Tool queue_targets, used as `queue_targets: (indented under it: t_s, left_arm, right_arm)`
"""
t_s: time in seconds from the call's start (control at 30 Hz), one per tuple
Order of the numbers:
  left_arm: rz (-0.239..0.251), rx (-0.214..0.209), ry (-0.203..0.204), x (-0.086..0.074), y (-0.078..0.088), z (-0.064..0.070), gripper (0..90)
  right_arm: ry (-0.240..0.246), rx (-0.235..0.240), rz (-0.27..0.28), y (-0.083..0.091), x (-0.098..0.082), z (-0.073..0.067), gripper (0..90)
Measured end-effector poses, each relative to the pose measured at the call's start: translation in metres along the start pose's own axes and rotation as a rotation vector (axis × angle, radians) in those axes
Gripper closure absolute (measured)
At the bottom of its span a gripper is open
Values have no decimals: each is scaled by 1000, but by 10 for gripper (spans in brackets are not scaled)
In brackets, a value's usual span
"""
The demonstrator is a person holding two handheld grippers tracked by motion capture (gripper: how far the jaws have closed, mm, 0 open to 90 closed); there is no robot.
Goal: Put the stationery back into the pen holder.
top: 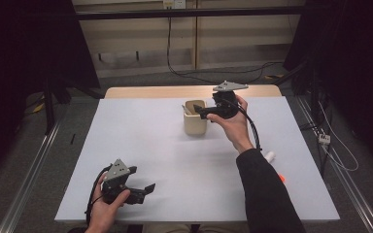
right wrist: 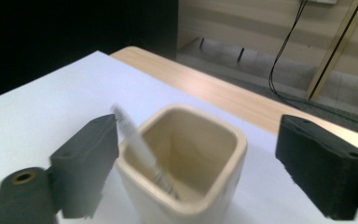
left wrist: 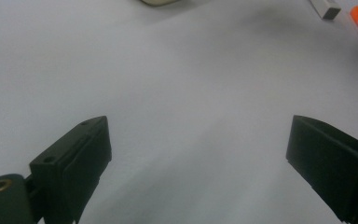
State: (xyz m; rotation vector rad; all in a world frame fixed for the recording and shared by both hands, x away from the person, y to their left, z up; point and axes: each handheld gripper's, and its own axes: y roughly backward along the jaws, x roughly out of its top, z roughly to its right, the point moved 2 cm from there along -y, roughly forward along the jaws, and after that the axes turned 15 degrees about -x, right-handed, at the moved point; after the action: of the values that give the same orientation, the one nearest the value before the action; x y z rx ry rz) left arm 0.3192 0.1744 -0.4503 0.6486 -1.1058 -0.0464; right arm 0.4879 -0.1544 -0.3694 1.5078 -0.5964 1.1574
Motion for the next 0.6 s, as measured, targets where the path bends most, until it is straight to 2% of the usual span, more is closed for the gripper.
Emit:
queue_targets:
  t_s: [0.2, 0.3, 0.43, 0.6]
  left_arm:
    - [3, 0, 8, 0, 0, 0, 64]
    - [1, -4, 3, 0, 0, 0, 64]
    - [-5, -1, 4, 0, -1, 0, 64]
    - [-2, 1, 4, 0, -1, 0, 64]
  right_arm:
    - [3, 16, -41, 17, -11, 7, 103]
    - [30, 21, -87, 27, -17, 12, 107]
    - [19, 20, -100, 42, -25, 24, 95]
    - [0, 23, -117, 57, -35, 31, 88]
